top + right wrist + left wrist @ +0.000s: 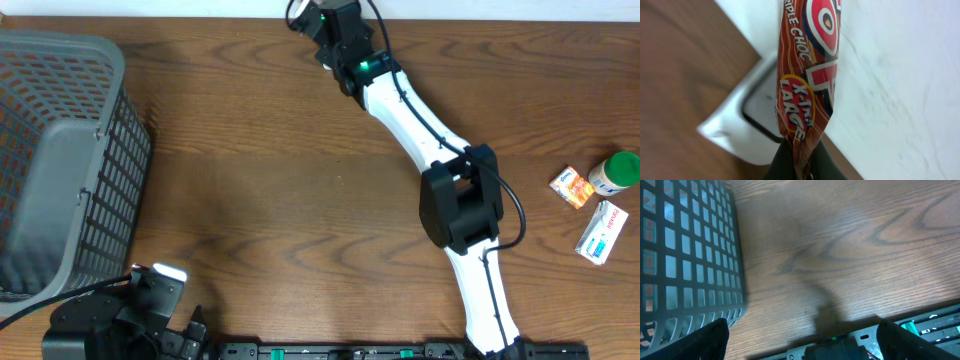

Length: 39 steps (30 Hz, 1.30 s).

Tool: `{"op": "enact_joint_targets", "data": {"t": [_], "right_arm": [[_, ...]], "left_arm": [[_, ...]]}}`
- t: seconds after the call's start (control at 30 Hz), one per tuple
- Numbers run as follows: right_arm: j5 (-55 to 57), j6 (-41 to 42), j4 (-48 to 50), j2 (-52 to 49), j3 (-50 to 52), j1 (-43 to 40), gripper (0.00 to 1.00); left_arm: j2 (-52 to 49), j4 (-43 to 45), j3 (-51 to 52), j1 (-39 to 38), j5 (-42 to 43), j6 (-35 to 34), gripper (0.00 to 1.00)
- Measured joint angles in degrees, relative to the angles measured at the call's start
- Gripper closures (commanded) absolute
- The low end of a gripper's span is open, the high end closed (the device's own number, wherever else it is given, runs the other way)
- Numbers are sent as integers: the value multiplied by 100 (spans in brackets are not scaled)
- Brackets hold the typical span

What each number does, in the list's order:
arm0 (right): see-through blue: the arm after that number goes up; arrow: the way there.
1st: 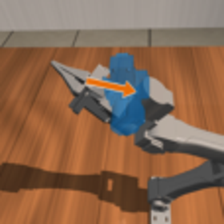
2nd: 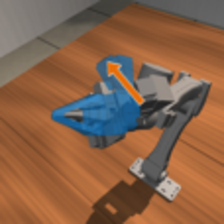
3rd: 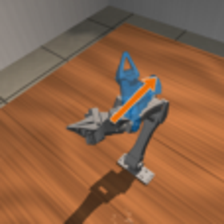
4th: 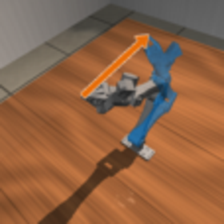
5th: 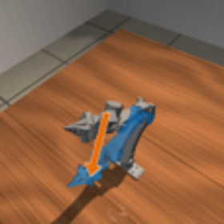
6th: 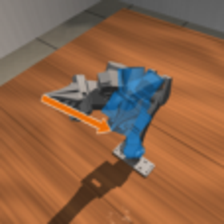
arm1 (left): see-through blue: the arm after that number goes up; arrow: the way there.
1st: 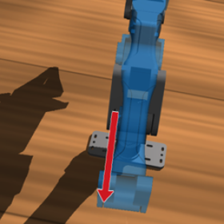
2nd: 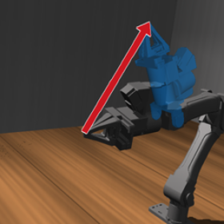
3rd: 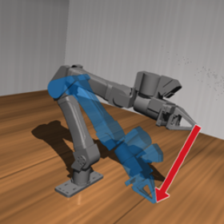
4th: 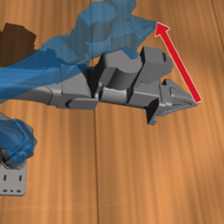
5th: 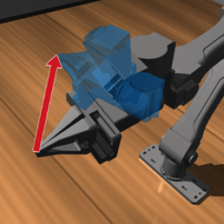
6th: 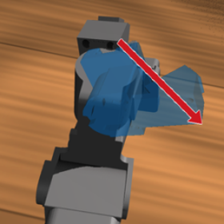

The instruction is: Scan the item barcode

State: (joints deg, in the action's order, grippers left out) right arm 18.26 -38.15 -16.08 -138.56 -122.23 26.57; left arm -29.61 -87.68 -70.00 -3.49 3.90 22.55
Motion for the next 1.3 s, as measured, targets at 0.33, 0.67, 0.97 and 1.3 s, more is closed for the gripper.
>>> {"op": "enact_joint_targets", "data": {"t": [0.33, 0.67, 0.97, 1.3], "right_arm": [[568, -142, 251, -826, 0, -236, 99], [859, -136, -173, -872, -52, -149, 99], [798, 304, -1718, -363, -92, -109, 99], [382, 2680, -5215, 2522, -302, -505, 99]], "left_arm": [[0, -2, 0, 0, -2, 0, 5], [0, 0, 0, 0, -2, 0, 5], [0, 0, 0, 0, 0, 0, 5], [0, 0, 0, 0, 0, 0, 5]]}}
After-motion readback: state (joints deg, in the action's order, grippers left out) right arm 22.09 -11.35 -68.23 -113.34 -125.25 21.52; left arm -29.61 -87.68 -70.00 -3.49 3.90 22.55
